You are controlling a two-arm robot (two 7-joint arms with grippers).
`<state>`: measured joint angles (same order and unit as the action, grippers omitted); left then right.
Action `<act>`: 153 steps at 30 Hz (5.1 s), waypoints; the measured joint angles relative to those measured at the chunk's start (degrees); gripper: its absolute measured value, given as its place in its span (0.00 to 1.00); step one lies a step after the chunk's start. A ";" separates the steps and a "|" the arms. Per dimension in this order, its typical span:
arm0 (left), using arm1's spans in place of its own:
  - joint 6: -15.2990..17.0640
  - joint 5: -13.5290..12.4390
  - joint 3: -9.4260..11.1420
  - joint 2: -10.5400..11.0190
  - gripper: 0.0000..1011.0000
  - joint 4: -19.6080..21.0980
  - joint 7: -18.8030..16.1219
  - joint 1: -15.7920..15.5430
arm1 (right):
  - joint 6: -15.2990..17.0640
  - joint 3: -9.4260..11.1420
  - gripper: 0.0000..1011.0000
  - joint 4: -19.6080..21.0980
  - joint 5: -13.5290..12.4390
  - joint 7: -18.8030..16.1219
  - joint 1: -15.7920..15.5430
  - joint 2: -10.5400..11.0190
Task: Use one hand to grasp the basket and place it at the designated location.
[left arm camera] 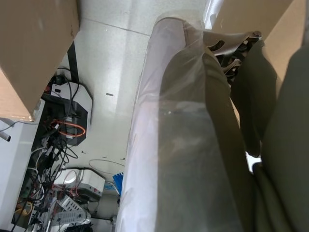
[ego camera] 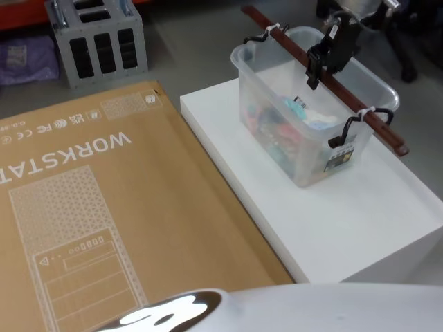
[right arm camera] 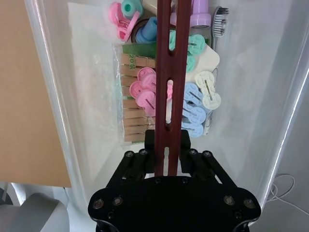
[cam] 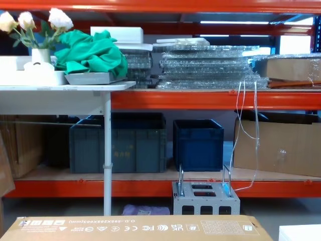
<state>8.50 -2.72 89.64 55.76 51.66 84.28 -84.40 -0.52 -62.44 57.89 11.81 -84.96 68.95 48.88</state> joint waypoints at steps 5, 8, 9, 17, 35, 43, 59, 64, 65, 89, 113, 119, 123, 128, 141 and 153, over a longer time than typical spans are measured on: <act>0.00 0.00 0.00 0.00 0.00 0.00 0.00 0.00 | 0.17 0.09 0.23 0.29 0.01 0.15 -0.07 0.22; 0.00 0.00 0.00 0.00 0.00 0.00 0.00 0.00 | 0.18 0.10 0.23 0.29 0.04 0.15 -0.07 0.17; 0.00 0.00 0.00 0.00 0.00 0.00 0.00 0.00 | 0.18 0.10 0.23 0.29 0.05 0.15 -0.07 0.15; 0.00 0.00 0.00 0.00 0.00 0.00 0.00 0.00 | 0.10 0.13 0.23 0.54 0.07 0.19 -0.10 0.06; 0.00 0.00 0.00 0.00 0.00 0.00 0.00 0.00 | 0.55 1.18 0.23 3.20 -0.44 0.84 -0.45 1.76; 0.00 0.00 0.00 0.00 0.00 0.00 0.00 0.00 | 0.97 1.96 0.23 5.38 -0.77 1.00 -0.65 3.12; 0.00 0.00 0.00 0.00 0.00 0.00 0.00 0.00 | 1.59 4.00 0.23 12.29 -1.31 0.00 0.11 6.61; 0.00 0.00 0.00 0.00 0.00 0.00 0.00 0.00 | 1.64 4.80 0.23 14.86 -1.62 -0.27 0.54 7.75; 0.00 0.00 0.00 0.00 0.00 0.00 0.00 0.00 | 1.64 4.80 0.23 14.86 -1.62 -0.27 0.54 7.75; 0.00 0.00 0.00 0.00 0.00 0.00 0.00 0.00 | -0.70 4.82 0.23 18.14 -0.77 -0.66 3.43 5.53; 0.00 0.00 0.00 0.00 0.00 0.00 0.00 0.00 | -5.45 0.40 0.23 21.32 -1.37 -1.66 6.90 -0.13; 0.00 0.00 0.00 0.00 0.00 0.00 0.00 0.00 | -6.81 -0.75 0.23 22.58 -1.27 -1.64 7.57 -1.57; 0.00 0.00 0.00 0.00 0.00 0.00 0.00 0.00 | -7.75 -1.56 0.23 23.47 -1.24 -1.64 8.01 -2.48; 0.00 0.00 0.00 0.00 0.00 0.00 0.00 0.00 | -9.37 -2.65 0.23 24.64 -1.32 -1.66 8.48 -3.66; 0.00 0.00 0.00 0.00 0.00 0.00 0.00 0.00 | -14.54 -4.71 0.23 29.04 -2.70 -0.63 9.25 -5.73; 0.00 0.00 0.00 0.00 0.00 0.00 0.00 0.00 | -17.88 -6.56 0.23 34.09 -3.22 0.42 9.64 -6.43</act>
<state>8.50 -2.71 89.64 55.76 51.66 84.28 -84.41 -18.40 -69.00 91.98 8.59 -84.54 78.58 42.46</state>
